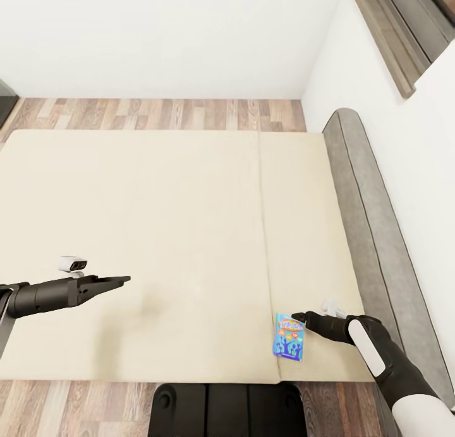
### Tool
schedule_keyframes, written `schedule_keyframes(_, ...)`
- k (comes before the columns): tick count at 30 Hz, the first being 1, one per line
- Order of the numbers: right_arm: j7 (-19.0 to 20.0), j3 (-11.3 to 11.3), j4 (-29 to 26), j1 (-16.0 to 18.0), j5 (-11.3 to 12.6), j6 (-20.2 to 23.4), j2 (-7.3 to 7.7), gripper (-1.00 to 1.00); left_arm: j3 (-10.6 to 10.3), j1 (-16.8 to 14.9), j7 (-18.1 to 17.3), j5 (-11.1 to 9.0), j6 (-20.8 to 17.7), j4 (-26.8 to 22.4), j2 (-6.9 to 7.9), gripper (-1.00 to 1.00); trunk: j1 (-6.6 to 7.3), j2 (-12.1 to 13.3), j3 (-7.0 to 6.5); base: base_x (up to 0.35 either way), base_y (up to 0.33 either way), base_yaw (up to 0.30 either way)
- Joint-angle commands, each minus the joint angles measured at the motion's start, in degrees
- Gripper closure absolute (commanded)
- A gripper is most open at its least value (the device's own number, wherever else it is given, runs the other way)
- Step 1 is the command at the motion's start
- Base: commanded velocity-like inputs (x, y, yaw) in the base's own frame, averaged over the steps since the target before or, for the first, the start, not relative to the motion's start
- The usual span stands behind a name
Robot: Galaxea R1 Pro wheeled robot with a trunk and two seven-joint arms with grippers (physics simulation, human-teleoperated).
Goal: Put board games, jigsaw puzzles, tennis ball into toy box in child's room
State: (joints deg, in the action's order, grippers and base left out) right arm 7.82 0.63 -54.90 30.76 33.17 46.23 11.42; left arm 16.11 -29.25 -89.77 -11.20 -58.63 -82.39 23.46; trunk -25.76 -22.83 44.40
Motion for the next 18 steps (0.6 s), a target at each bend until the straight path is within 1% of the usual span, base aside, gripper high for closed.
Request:
schedule_keyframes(1,0.35,0.07,-0.03,0.02,-0.30,0.26,0.00,-1.00,-0.01,-0.02,-0.23,0.04,-0.61,0.00,0.02,-1.00,-0.03,-0.09,0.16,0.000,0.000,0.000)
schedule_keyframes(18,0.35,0.05,-0.03,0.01,-0.30,0.26,0.00,-1.00,0.06,-0.02,-0.23,0.04,-0.61,0.01,0.01,-1.00,-0.03,-0.09,1.76,0.000,0.000,0.000)
